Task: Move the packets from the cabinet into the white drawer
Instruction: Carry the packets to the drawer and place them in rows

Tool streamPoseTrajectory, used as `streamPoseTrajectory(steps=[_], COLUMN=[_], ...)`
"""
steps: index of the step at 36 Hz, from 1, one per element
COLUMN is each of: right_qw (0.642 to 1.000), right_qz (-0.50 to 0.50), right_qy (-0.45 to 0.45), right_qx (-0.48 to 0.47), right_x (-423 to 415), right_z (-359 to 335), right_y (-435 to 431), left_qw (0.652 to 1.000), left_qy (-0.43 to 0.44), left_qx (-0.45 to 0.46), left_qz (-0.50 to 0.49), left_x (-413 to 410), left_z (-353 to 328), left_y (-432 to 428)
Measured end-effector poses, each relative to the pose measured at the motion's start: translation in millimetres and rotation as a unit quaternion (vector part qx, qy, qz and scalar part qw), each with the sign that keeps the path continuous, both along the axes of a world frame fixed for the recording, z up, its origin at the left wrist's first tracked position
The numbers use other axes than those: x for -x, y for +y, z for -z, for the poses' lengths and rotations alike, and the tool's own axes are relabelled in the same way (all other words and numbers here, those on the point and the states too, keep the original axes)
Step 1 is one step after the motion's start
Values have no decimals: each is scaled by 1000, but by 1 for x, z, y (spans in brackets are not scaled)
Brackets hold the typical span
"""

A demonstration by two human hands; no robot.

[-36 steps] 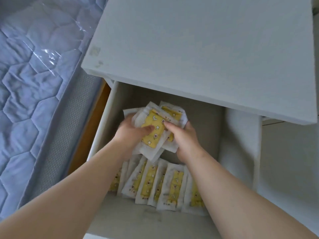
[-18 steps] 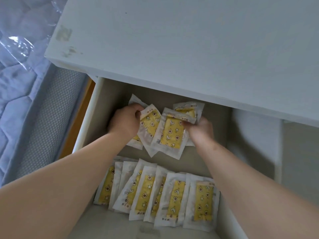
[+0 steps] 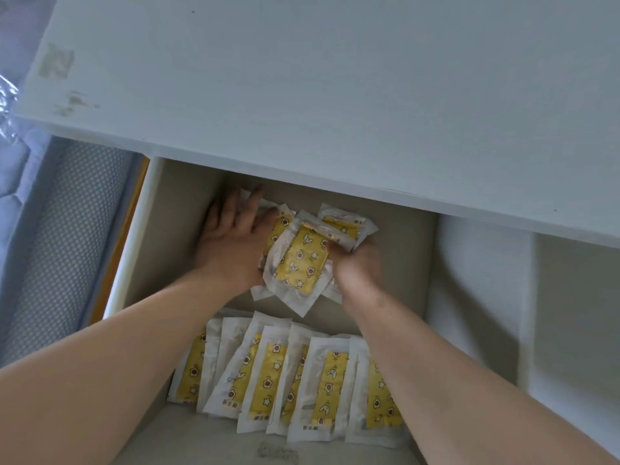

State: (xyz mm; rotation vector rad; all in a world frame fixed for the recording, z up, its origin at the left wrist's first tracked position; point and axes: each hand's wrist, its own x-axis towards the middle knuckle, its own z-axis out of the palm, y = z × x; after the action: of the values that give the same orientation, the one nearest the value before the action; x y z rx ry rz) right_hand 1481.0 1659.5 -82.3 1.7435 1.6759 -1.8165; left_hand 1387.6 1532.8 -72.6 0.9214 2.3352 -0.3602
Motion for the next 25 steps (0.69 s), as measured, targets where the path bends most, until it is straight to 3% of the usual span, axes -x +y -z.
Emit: streamPoseTrajectory(steps=[3,8,19,23,25], right_qw=[1000,996,991,989,984], right_qz=[-4,-56,-117,-116,-137], right_qy=[8,18,23,11,-12], right_qx=[5,-68,-65,-87,-109], right_x=[-2,-1,-7,-8,-8], right_z=[0,-2,1,2,1], right_y=[6,20,-1,-15,-17], left_qw=[999,997,993,996,999], left_qy=[-2,-28,-23,-19,-25], left_qx=[-10,-1,46,41,-13], left_qz=[37,65,103,82,39], left_x=[10,21,14,8,6], left_z=[0,-10,-19,-24,-23], left_y=[4,17,-1,-2,-2])
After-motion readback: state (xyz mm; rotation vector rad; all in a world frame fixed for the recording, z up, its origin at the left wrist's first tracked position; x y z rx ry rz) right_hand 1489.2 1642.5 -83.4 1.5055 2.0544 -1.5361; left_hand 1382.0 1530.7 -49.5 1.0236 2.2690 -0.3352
